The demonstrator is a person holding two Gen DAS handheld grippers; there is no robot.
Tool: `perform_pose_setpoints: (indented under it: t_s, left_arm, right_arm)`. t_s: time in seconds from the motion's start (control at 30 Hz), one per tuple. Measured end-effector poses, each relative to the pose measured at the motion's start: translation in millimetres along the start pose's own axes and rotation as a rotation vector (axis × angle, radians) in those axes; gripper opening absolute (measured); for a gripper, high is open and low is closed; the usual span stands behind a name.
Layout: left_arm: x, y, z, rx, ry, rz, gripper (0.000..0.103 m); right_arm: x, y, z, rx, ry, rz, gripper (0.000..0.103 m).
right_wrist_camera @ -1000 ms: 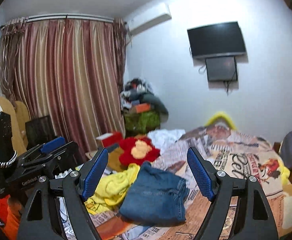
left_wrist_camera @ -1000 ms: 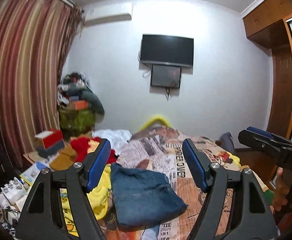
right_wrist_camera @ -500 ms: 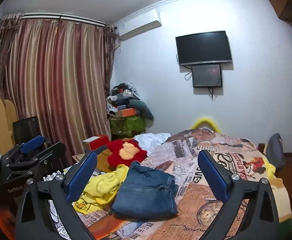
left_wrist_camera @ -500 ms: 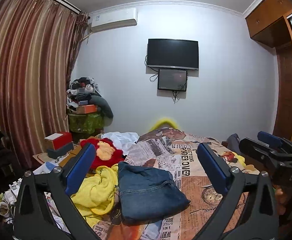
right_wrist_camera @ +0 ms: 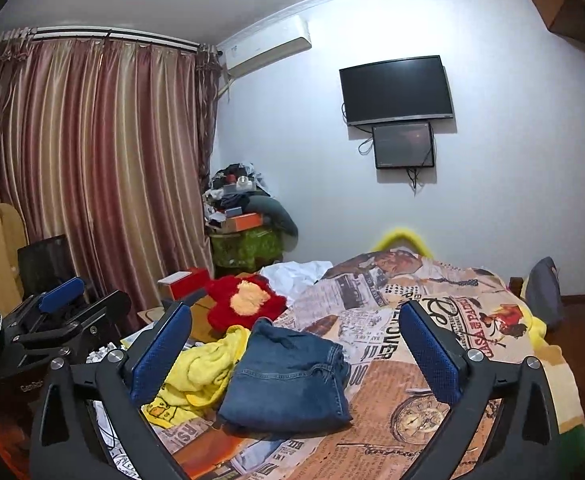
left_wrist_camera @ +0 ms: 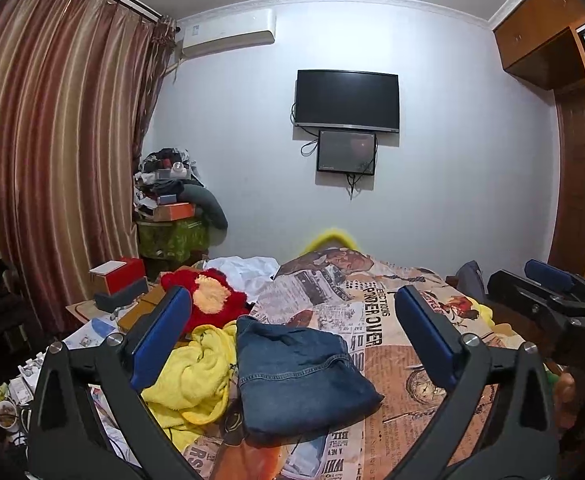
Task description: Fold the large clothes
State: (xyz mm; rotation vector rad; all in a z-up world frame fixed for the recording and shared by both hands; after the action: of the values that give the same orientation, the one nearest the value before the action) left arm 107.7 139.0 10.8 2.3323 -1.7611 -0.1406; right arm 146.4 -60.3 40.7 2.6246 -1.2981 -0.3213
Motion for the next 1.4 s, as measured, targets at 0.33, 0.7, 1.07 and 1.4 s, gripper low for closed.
perform_pose_setpoints:
  t_s: [0.33,0.7,1.07,1.4]
  left_arm:
    - [1.1,-1.4,2.5,-0.009,0.006,0.001,0.103]
    - [-0.1,-4.2,3.8,-0.018,0.015,-0.001,0.103]
    - [1.3,-4.5,5.9,-0.022,0.020,0.005,0.103]
    - [1.4,-5.0,7.5,-0.030,0.025,0.018,0.103]
  right_arm:
    - [-1.2,-0.6,-0.5,-0.001,0.002,0.001,0.103]
    - [-2.5,-1.8,2.6,-0.009,0.004,-0.006,0.103]
    - [-0.9,-2.1,4.2,-0.009,0.008,-0.007,0.103]
    - [-0.7,-2.0,4.5,-0.011,0.006,-0.010,0.103]
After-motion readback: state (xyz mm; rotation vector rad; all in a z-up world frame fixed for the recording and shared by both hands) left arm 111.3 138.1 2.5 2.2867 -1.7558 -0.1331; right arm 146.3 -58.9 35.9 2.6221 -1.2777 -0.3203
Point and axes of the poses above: each gripper's, at about its wrist camera, not at the fingertips, and y roughly against the way its jaws point, x to its right, z to its underside, the point moved 7 cm from there along -y, roughly the way its jaws point, and after that the axes turned 2 degrees about -x, right-handed, at the moved point
